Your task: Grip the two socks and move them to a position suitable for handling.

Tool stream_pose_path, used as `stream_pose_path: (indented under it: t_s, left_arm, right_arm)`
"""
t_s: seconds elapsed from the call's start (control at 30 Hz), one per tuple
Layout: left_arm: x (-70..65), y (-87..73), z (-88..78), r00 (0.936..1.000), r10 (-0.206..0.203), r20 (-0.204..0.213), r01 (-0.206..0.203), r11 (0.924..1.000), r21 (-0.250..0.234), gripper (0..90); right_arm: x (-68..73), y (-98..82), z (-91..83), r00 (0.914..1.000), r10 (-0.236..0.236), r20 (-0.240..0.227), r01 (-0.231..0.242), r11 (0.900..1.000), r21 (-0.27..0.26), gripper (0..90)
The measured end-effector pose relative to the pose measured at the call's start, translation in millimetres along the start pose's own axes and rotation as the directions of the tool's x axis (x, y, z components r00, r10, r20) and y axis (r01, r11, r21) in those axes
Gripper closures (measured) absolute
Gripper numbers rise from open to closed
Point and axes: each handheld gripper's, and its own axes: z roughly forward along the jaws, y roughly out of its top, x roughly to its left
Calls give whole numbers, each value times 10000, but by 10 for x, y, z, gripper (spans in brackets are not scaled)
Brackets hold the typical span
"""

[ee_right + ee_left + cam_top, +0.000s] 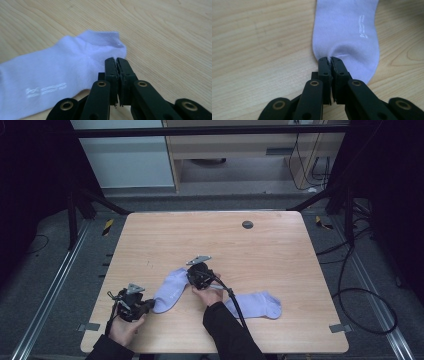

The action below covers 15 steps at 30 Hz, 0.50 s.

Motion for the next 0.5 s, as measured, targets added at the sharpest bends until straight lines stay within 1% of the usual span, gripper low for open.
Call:
stream_pose_path:
  t_s: [0.03, 0.1, 0.2, 0.27, 0.33, 0.47, 0.5]
  left_arm:
    - [13, 20, -14, 10000, 0, -61, -1, 9999, -119, 864]
    - [53, 68, -36, 9993, 121, -362, -130, 9996, -249, 864]
    - [139, 143, -30, 9968, 186, -780, -211, 9993, -308, 863]
    - [189, 175, -5, 9950, 231, -971, -255, 9994, -244, 861]
    - [215, 188, 27, 9940, 332, -1046, -346, 9993, -119, 859]
    - [212, 205, 85, 9915, 555, -1176, -561, 9984, -22, 854]
    - [207, 209, 101, 9904, 630, -1234, -637, 9980, -18, 847]
  right_arm:
    - [11, -4, -48, 10000, -28, -75, 27, 9999, -152, 881]
    - [49, -23, -145, 9999, -55, -155, 49, 9992, -391, 880]
    - [120, -83, -273, 9999, -135, -69, 131, 9980, -618, 880]
    - [175, -143, -335, 10000, -66, -47, 63, 9979, -642, 878]
    - [225, -212, -374, 9999, 34, -111, -40, 9983, -576, 877]
    - [295, -348, -402, 9994, 321, -144, -326, 9988, -359, 861]
    - [301, -379, -395, 9996, 272, -86, -274, 9993, -259, 851]
